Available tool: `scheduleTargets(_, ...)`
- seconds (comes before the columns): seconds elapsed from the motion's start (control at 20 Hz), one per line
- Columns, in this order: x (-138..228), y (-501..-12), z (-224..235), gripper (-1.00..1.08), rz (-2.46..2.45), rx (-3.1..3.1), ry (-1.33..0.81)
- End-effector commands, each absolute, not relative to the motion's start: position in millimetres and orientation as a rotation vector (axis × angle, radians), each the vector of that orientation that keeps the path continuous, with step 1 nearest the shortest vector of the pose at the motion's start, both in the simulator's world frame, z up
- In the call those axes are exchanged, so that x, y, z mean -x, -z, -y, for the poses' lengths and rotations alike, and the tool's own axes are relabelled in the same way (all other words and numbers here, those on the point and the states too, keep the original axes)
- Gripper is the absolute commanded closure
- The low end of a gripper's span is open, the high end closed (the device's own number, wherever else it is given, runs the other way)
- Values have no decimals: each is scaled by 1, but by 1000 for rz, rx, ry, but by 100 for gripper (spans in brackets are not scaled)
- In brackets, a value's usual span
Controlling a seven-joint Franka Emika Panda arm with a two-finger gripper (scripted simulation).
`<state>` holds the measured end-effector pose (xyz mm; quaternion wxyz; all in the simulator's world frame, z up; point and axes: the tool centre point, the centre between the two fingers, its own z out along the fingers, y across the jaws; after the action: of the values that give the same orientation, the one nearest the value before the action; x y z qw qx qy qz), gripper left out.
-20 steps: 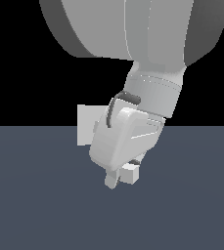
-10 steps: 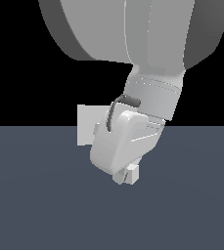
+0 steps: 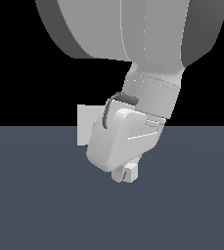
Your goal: Plug the charger into the wall socket.
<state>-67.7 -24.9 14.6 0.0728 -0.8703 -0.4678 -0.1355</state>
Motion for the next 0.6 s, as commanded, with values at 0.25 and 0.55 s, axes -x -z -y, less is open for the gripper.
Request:
scheduleTargets(0.25,67,-27,18,108,1271,2696,422)
scheduleTargets(0.55,66,-43,9,108,1087,2793,441)
